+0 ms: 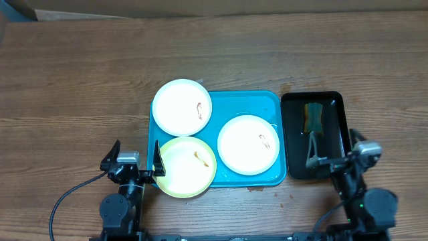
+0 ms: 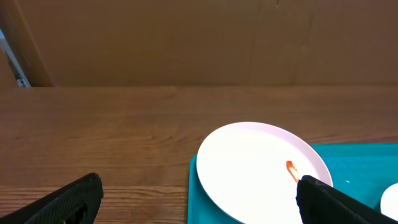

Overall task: Clean dirty plates on tray and stack at the side
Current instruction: 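Raise the right arm and move the right gripper over the sponge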

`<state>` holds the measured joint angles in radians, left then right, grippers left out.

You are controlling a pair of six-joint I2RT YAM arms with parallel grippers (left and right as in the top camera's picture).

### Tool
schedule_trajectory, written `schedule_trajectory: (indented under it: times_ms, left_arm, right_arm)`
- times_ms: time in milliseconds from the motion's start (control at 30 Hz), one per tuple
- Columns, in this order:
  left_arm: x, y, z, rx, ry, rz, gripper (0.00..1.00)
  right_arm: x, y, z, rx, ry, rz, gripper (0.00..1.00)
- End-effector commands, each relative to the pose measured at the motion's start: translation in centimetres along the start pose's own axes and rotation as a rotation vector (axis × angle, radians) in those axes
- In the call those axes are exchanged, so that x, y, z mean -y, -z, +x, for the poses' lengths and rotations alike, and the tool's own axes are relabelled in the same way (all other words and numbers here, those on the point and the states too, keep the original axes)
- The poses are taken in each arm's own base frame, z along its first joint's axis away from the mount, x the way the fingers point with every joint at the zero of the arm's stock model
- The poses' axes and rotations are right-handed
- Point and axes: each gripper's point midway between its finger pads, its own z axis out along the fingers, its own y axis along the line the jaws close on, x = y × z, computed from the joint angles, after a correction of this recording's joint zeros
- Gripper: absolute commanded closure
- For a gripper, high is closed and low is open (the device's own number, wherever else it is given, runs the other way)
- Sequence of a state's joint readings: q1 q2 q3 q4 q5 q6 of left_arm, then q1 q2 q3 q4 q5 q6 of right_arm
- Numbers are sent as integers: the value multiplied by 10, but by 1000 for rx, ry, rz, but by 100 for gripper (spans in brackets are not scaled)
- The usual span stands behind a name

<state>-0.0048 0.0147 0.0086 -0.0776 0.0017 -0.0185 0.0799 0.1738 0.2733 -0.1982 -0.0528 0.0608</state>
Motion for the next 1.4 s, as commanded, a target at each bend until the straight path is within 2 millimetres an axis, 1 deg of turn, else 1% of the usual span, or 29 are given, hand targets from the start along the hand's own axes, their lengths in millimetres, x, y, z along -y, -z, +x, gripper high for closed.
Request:
schedule_trajectory:
  times_ms: [0,100,200,300,400,533,600,667,733,800,833,900,967,1000,1167,1300,1367]
  left_arm:
    - [-3,0,-1,7,-19,-16,0]
    - [-3,0,-1,7,-19,-16,0]
    - [-3,0,-1,7,-19,-16,0]
    - [-3,0,-1,7,-19,-16,0]
    - [-3,0,-1,7,-19,-16,0]
    - [-3,0,-1,7,-19,-16,0]
    - [-3,0,-1,7,-19,-16,0]
    - [-3,0,-1,7,-19,-16,0]
    - [-3,0,-1,7,-19,-16,0]
    - [-3,0,-1,7,-19,-16,0]
    - [-3,0,-1,7,-19,-16,0]
    - [-3,0,-1,7,-19,-16,0]
    - [-3,0,-1,7,-19,-16,0]
    - [-3,0,-1,7,-19,-16,0]
    - [-3,0,-1,7,-19,-16,0]
    - [-3,0,-1,7,-19,-16,0]
    - [-3,0,-1,7,-19,-16,0]
  right_arm:
    - [1,-6,-46,-27,-20,43,0]
    - [-1,-24,-59,-174,-29,52,0]
    - [0,-42,-63,-356,-40,77,0]
    - [-1,-53,-67,-518,-51,96,0]
    - [-7,-59,-73,-635,-69,79,0]
    - [-21,-60,-85,-710,-100,20,0]
    - [-20,-60,-85,-727,-101,25,2]
    - [-19,-59,-79,-751,-103,33,5]
    - [-16,-58,-72,-783,-103,46,7]
    - [-9,-59,-65,-811,-93,83,8]
    - [-4,-62,-59,-834,-85,110,9]
    - [-1,-65,-48,-878,-91,124,12]
    - [1,-69,-30,-949,-144,157,23]
    - [0,-70,-21,-987,-170,163,25]
    - [6,-79,29,-1152,-187,191,25]
    - [23,-85,63,-1255,-150,272,25]
    - [27,-87,78,-1303,-148,288,25]
